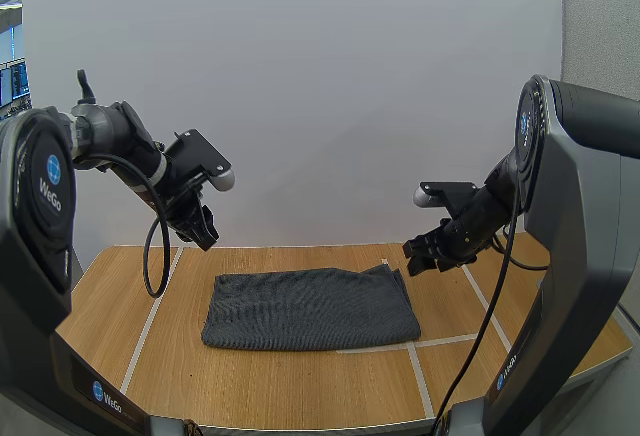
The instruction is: Fold the towel
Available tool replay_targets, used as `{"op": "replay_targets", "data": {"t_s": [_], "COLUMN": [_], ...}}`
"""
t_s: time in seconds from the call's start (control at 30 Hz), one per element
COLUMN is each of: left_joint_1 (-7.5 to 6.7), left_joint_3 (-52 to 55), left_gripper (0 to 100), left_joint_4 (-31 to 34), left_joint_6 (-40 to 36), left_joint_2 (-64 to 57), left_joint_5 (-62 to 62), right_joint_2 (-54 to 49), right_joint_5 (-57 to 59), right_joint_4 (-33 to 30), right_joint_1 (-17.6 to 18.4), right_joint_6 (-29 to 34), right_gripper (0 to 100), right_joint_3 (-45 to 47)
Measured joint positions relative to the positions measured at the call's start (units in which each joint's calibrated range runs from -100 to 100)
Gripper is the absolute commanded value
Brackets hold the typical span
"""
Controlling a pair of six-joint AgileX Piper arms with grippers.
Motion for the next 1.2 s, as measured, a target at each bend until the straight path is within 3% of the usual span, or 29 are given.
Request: {"op": "replay_targets", "data": {"t_s": [0.17,0.4,0.9,1.2], "left_joint_1": [1.34,1.42,1.42,1.42], "left_joint_3": [0.0,0.0,0.0,0.0], "left_gripper": [100,100,100,100], "left_joint_4": [-3.88,-9.99,-10.92,-11.08], "left_joint_6": [0.0,0.0,-1.29,-4.08], "left_joint_2": [-1.5,-4.87,-21.67,-28.86], "left_joint_5": [-0.57,5.0,8.54,8.62], "right_joint_2": [1.79,10.5,16.99,17.68], "right_joint_5": [3.39,4.87,6.61,8.5], "right_joint_4": [-0.28,2.44,14.12,16.41], "right_joint_1": [-0.07,-0.13,0.44,2.05], "right_joint_6": [0.23,-0.72,-10.17,-12.05], "right_gripper": [100,100,100,98], "right_joint_3": [0.91,1.5,1.38,1.38]}}
